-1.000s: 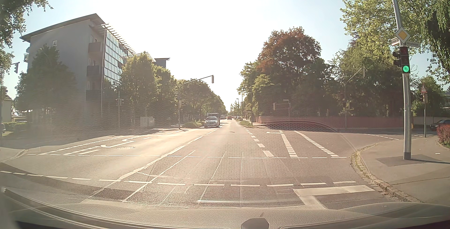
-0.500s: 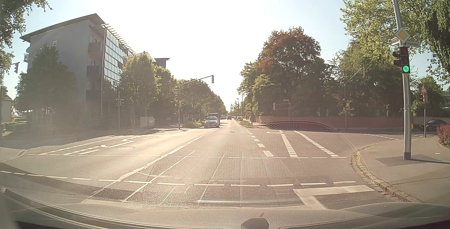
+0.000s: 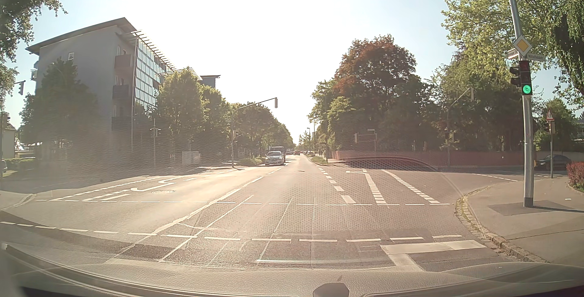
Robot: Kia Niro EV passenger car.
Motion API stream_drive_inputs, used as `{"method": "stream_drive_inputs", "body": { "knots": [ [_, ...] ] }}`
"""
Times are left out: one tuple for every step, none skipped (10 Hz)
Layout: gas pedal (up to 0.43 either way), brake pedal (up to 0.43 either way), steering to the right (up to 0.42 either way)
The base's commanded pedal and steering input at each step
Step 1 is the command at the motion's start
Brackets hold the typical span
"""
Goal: Follow the waypoints while adhering to traffic rules and regulations
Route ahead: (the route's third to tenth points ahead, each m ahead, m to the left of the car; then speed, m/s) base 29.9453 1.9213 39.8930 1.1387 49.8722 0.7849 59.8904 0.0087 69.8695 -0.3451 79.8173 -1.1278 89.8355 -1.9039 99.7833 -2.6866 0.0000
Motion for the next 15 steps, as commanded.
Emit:
{"method": "stream_drive_inputs", "body": {
  "knots": [
    [0.0,0.159,-0.008],
    [0.0,0.0,-0.008],
    [0.0,0.0,-0.009],
    [0.0,0.0,-0.027],
    [0.008,0.0,-0.05],
    [0.079,0.0,-0.059],
    [0.15,0.0,-0.07],
    [0.189,0.0,-0.072],
    [0.209,0.0,-0.072],
    [0.299,0.0,-0.071],
    [0.319,0.0,-0.067],
    [0.319,0.0,-0.067],
    [0.319,0.0,-0.065],
    [0.378,0.0,-0.065],
    [0.378,0.0,-0.064]
  ]
}}
